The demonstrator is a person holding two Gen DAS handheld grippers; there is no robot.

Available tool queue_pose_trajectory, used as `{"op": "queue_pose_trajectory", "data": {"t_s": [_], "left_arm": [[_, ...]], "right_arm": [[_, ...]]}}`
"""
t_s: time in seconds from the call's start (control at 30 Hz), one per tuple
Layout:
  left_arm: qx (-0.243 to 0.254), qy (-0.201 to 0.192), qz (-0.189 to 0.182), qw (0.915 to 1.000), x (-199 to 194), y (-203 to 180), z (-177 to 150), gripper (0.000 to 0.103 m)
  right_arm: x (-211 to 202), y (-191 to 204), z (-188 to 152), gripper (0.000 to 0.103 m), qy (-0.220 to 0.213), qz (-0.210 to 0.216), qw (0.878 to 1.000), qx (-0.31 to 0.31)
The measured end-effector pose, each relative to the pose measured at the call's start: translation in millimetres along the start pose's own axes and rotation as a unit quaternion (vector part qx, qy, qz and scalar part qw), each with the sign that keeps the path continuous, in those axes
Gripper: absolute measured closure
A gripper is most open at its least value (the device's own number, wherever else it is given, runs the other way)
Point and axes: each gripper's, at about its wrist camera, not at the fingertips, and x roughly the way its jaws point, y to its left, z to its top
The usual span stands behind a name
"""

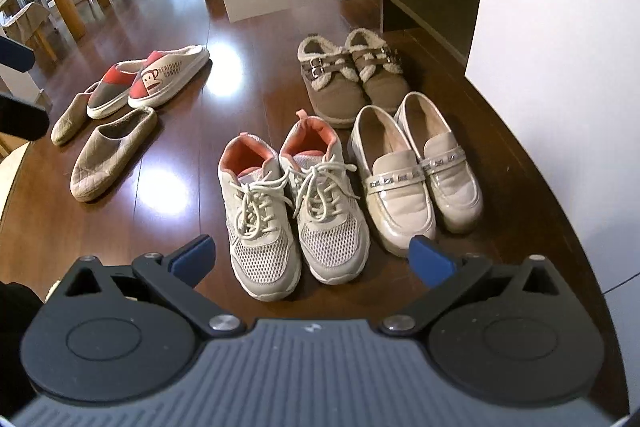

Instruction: Organize scattered shoes

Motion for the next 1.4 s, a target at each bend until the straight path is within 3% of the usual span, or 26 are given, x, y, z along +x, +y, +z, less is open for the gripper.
{"op": "queue_pose_trajectory", "data": {"t_s": [0.23, 0.4, 0.57, 0.7, 0.8, 0.87, 0.93, 1.0, 1.03, 1.1, 1.17, 1.23, 1.33, 1.4], "left_arm": [[-0.031, -0.023, 0.021, 0.9991, -12.4, 10.4, -0.3, 0.009], [-0.075, -0.040, 0.095, 0.9918, -27.5, 67.2, -9.4, 0.008], [-0.149, 0.014, 0.166, 0.9747, -16.5, 163.8, -57.1, 0.007], [-0.207, 0.081, 0.225, 0.9488, 7.7, 238.0, -123.3, 0.007], [-0.280, 0.096, 0.222, 0.9291, 23.6, 273.4, -172.2, 0.008], [-0.374, 0.079, 0.199, 0.9025, 41.4, 294.8, -211.6, 0.008], [-0.415, 0.071, 0.177, 0.8897, 53.5, 301.4, -231.9, 0.008], [-0.443, 0.076, 0.166, 0.8776, 75.7, 303.5, -251.0, 0.008], [-0.446, 0.085, 0.171, 0.8746, 83.5, 303.4, -255.5, 0.008], [-0.444, 0.102, 0.183, 0.8712, 99.8, 303.0, -262.1, 0.008], [-0.443, 0.107, 0.186, 0.8706, 114.8, 306.0, -266.2, 0.008], [-0.448, 0.111, 0.175, 0.8698, 123.3, 308.3, -270.7, 0.008], [-0.455, 0.123, 0.151, 0.8690, 137.4, 311.8, -277.2, 0.008], [-0.453, 0.130, 0.145, 0.8699, 140.0, 311.5, -278.7, 0.008]], "right_arm": [[3.4, 3.1, -4.2, 0.001, 0.015, -0.003, 1.000, -0.002], [11.8, 7.0, -2.4, 0.001, 0.027, -0.007, 1.000, -0.008], [27.7, 16.1, 15.9, 0.001, 0.026, -0.006, 1.000, -0.012], [51.3, 40.5, 37.6, 0.001, 0.023, 0.014, 0.999, -0.033], [103.0, 112.0, 63.2, 0.001, 0.043, 0.081, 0.993, -0.078], [137.8, 156.6, 76.6, 0.001, 0.062, 0.132, 0.985, -0.087], [171.4, 197.6, 87.3, 0.002, 0.070, 0.173, 0.977, -0.103], [203.8, 234.7, 94.8, 0.009, 0.067, 0.200, 0.969, -0.128], [220.0, 253.2, 98.5, 0.014, 0.066, 0.214, 0.965, -0.140], [252.3, 290.4, 106.0, 0.042, 0.062, 0.241, 0.955, -0.164], [284.6, 327.5, 113.5, 0.050, 0.059, 0.267, 0.943, -0.188], [317.0, 364.6, 121.1, 0.049, 0.056, 0.293, 0.930, -0.212], [358.2, 403.2, 129.8, 0.030, 0.066, 0.321, 0.916, -0.231], [384.6, 417.7, 133.3, 0.025, 0.074, 0.316, 0.916, -0.237]]}}
